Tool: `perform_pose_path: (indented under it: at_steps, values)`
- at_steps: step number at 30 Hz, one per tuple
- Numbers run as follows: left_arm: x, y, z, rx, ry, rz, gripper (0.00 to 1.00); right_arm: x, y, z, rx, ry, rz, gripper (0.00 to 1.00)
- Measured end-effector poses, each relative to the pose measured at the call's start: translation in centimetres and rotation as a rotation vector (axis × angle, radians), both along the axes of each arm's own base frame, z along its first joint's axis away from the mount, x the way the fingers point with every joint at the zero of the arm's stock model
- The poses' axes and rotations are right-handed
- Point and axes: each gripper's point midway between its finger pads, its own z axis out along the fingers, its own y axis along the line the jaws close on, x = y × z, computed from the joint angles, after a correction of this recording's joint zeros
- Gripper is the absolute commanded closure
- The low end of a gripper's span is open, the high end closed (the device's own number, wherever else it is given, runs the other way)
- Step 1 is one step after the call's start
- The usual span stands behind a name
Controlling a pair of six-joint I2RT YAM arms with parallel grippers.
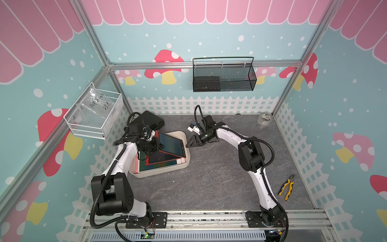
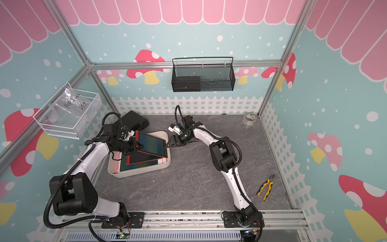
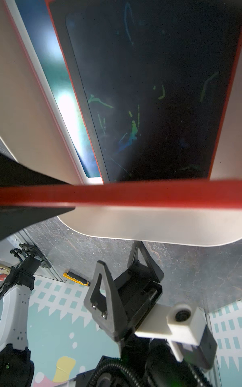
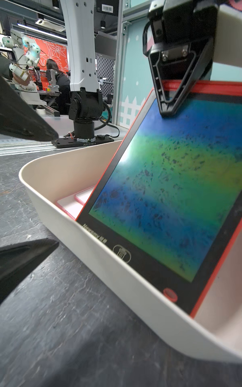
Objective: Take out the writing tablet from the storage box
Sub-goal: Pick up the writing tablet from the storage box.
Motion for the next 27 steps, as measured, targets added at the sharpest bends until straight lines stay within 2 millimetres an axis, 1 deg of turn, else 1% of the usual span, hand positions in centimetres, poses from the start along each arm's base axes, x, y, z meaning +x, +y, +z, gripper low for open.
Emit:
perform_pose_path:
  at_steps: [4, 11, 13, 16, 19, 22, 25, 27]
  values:
    - [-0.2, 0.2, 1.2, 0.010, -0.019, 0.022, 1.00, 0.9, -0.8, -0.6, -0.031, -0.002, -0.041, 0.24]
    - [0.1, 0.4, 2.7, 0.001, -0.023, 0.073, 1.00, 2.6, -3.0, -2.5, -0.121, 0.020, -0.139, 0.25]
    - [0.3, 0.2, 3.6, -0.003, -0.039, 0.086, 1.00, 2.9, -3.5, -2.9, -0.142, 0.024, -0.160, 0.24]
    - [0.5, -0.2, 5.5, -0.018, -0.074, 0.102, 1.00, 3.1, -4.0, -3.2, -0.170, 0.024, -0.186, 0.24]
    - [0.7, -1.1, 7.6, -0.024, -0.116, 0.102, 1.00, 3.6, -4.3, -2.7, -0.198, 0.012, -0.223, 0.24]
    - [1.1, -2.5, 9.4, -0.043, -0.161, 0.098, 1.00, 4.3, -5.1, -1.7, -0.239, -0.024, -0.275, 0.25]
    - [1.5, -3.4, 10.3, -0.075, -0.187, 0.110, 1.00, 4.8, -6.5, -0.3, -0.264, -0.049, -0.334, 0.24]
    - [1.8, -3.9, 10.7, -0.091, -0.201, 0.127, 1.00, 4.7, -8.0, 0.5, -0.271, -0.042, -0.377, 0.24]
